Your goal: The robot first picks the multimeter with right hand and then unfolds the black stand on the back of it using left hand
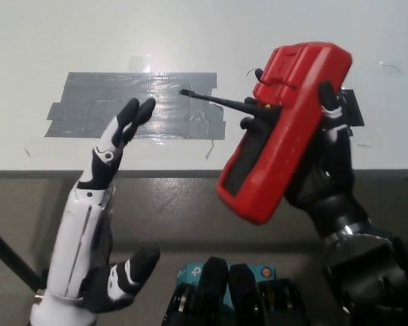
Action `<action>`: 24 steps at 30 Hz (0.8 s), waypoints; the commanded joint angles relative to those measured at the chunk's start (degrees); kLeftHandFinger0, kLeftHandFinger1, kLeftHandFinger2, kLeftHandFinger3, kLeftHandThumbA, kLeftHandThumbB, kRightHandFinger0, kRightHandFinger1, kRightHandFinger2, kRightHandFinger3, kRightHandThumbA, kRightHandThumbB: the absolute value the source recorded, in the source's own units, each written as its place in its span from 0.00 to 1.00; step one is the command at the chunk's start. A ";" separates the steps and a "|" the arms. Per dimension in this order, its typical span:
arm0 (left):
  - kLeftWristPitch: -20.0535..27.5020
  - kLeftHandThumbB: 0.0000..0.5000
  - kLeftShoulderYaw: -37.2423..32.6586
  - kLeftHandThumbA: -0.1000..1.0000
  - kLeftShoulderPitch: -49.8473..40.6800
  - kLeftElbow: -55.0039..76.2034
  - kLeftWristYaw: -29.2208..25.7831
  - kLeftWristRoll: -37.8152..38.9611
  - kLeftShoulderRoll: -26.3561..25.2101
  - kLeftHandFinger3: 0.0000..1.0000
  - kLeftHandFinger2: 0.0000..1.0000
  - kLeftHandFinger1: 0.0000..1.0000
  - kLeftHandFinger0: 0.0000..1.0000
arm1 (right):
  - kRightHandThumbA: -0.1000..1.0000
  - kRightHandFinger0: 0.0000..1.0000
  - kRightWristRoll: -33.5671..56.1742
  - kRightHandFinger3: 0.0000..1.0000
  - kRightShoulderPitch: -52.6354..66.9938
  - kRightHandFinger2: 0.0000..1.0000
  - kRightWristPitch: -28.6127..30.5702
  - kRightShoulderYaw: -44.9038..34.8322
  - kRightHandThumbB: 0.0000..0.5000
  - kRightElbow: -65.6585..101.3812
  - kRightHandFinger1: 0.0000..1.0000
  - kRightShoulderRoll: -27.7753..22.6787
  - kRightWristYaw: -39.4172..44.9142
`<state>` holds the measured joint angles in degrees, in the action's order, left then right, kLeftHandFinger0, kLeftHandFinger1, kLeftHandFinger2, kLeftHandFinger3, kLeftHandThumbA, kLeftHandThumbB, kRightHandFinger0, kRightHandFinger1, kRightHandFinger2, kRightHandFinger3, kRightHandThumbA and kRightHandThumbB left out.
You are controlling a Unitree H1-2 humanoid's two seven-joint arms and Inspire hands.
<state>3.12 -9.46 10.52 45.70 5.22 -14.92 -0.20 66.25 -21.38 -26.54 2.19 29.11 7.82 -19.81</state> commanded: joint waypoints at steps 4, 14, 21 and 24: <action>2.74 0.48 0.58 0.84 5.71 5.61 -0.16 -2.46 1.68 1.00 1.00 1.00 1.00 | 0.00 0.00 11.91 0.74 -1.47 0.65 0.23 0.77 0.24 6.49 0.08 -2.51 5.39; 2.74 0.52 0.74 0.73 12.82 5.94 1.94 0.69 0.25 1.00 1.00 1.00 1.00 | 0.00 0.00 13.03 0.86 -0.74 0.77 0.99 1.53 0.23 6.70 0.22 -4.15 3.46; 9.65 0.80 0.13 0.89 14.12 1.13 1.01 -1.61 -1.69 1.00 1.00 1.00 1.00 | 0.00 0.00 11.19 0.73 -0.78 0.69 0.99 2.42 0.23 6.39 0.22 -4.58 4.09; 10.70 0.83 -0.27 0.93 14.42 -0.33 0.76 -2.31 -1.12 1.00 1.00 1.00 1.00 | 0.00 0.00 11.40 0.75 -1.09 0.68 1.07 2.66 0.24 6.67 0.23 -4.63 3.66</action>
<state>9.42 -8.97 23.26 46.67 5.61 -16.27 -1.66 75.88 -20.94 -26.61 4.32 33.30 3.03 -18.61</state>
